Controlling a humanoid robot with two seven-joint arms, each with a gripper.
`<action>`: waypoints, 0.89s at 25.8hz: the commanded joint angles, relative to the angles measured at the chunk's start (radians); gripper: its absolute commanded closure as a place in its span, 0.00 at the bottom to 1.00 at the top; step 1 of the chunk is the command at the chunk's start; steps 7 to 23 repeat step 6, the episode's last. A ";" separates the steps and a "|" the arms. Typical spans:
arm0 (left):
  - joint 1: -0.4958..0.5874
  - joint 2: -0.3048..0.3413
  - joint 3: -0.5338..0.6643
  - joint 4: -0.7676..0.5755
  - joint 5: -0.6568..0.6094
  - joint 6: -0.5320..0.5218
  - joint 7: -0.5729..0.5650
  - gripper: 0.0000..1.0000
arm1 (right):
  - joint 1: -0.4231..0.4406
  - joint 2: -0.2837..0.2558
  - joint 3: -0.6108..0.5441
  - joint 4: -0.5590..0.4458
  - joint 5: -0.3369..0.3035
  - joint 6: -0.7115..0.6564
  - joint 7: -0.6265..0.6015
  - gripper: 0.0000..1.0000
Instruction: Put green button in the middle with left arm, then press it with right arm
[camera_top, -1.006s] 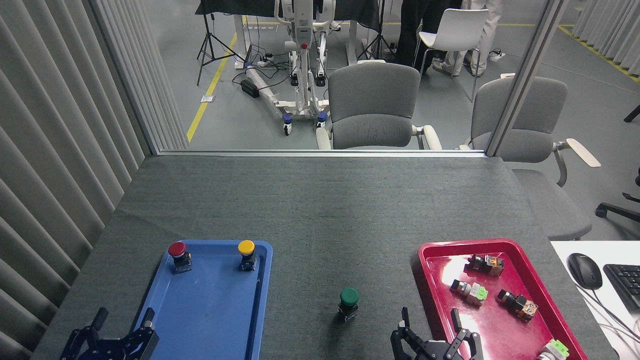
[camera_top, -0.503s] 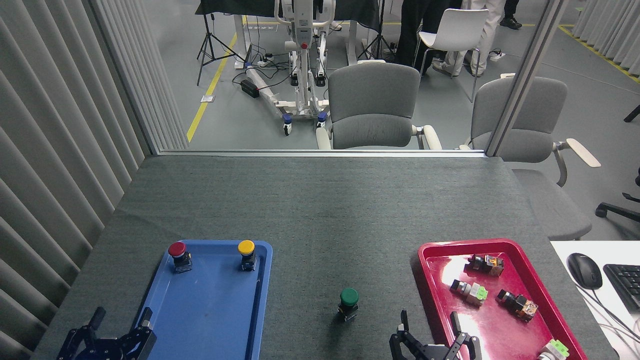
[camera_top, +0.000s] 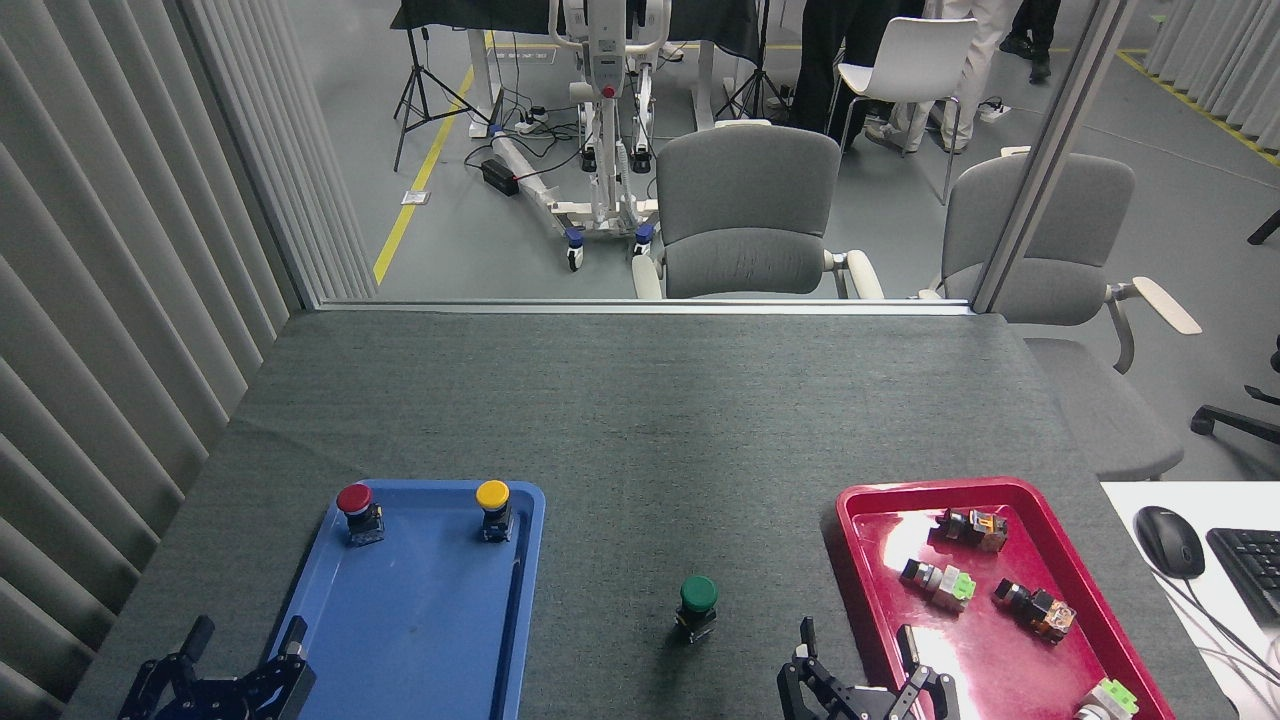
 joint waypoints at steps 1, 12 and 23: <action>0.000 0.004 0.000 0.002 0.000 0.000 -0.002 0.01 | -0.002 0.001 0.000 -0.002 -0.002 -0.010 0.000 0.00; 0.000 0.004 0.000 0.002 0.000 -0.003 0.000 0.01 | -0.004 0.001 0.000 0.000 0.011 -0.006 -0.001 0.00; 0.000 0.004 0.000 0.002 0.000 -0.003 0.000 0.01 | -0.004 0.001 0.000 0.000 0.011 -0.006 -0.001 0.00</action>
